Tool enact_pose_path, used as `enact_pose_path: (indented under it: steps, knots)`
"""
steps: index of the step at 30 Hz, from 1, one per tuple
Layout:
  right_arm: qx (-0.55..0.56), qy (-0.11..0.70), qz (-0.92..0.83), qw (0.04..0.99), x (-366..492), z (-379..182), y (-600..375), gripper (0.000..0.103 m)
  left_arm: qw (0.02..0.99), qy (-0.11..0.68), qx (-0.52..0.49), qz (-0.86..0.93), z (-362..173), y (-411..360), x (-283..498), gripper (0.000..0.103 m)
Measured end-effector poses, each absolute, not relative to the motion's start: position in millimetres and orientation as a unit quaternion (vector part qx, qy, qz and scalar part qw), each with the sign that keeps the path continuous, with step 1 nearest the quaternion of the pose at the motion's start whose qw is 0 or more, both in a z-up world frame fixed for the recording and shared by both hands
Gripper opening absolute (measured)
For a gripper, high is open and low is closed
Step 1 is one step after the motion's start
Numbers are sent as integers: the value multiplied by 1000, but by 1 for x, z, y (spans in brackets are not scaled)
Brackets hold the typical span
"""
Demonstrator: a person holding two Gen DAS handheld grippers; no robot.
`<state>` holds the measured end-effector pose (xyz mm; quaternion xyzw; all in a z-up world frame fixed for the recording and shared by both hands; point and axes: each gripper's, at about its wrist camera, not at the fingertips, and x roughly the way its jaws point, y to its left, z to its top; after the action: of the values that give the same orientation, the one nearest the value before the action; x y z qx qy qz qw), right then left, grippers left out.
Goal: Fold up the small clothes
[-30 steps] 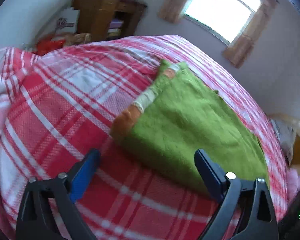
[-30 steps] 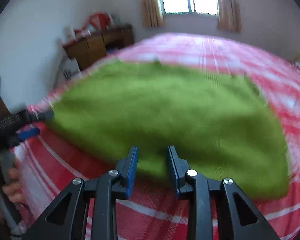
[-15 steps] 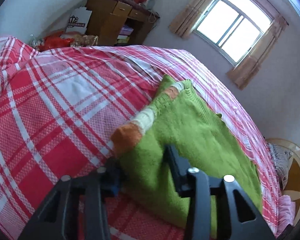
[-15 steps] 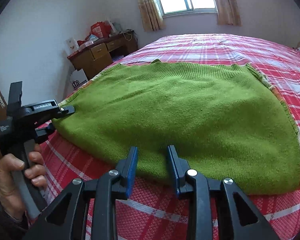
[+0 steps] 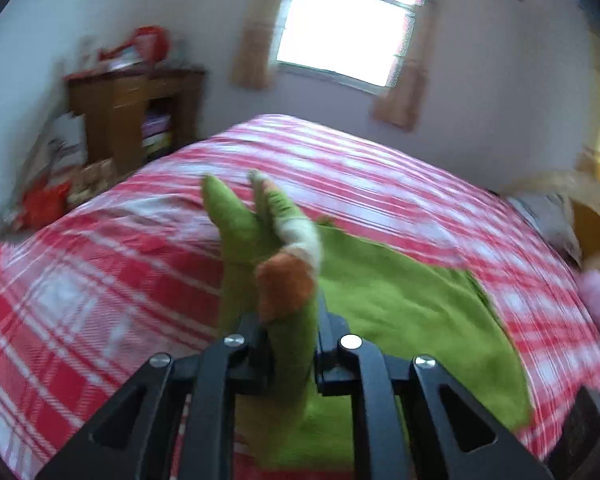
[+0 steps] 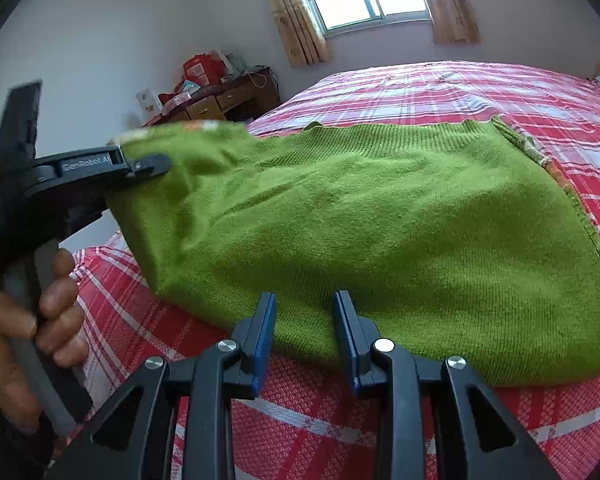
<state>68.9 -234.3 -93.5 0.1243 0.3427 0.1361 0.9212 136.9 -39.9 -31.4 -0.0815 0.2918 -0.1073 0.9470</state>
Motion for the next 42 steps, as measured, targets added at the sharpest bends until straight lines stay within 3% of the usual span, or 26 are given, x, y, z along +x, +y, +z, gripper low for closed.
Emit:
enact_pose_path:
  steps: [5, 13, 15, 16, 17, 21, 27, 31, 33, 35, 37, 42]
  knots:
    - [139, 342, 142, 918, 71, -95, -240, 32, 941, 304, -15, -145, -46, -77, 127, 15]
    - [196, 358, 164, 898, 79, -81, -267, 32, 932, 324, -22, -164, -63, -79, 130, 15]
    - [213, 343, 171, 899, 88, -63, -281, 46, 930, 325, -32, -168, -64, -78, 127, 15]
    - [227, 335, 179, 897, 94, -55, -287, 66, 929, 326, -37, -169, -65, -77, 128, 15]
    - [243, 328, 187, 893, 101, -49, -292, 77, 928, 327, -43, -171, -66, -75, 129, 15]
    - [311, 343, 226, 857, 162, -40, -301, 77, 925, 329, -65, -176, -69, -71, 131, 15]
    - [289, 443, 224, 819, 252, -69, -266, 77, 924, 329, -70, -181, -72, -70, 129, 15]
    - [264, 455, 258, 810, 286, -65, -232, 77, 924, 329, -73, -183, -73, -70, 127, 15]
    - [224, 460, 250, 822, 295, -60, -218, 72, 924, 328, -71, -183, -73, -72, 126, 15]
    - [156, 475, 223, 837, 303, -58, -200, 20, 923, 330, -74, -184, -73, -70, 126, 16]
    - [107, 478, 215, 845, 305, -58, -189, 14, 922, 331, -82, -186, -74, -68, 126, 17]
    - [47, 411, 233, 880, 275, -26, -186, 12, 924, 324, -82, -186, -67, -68, 118, 16]
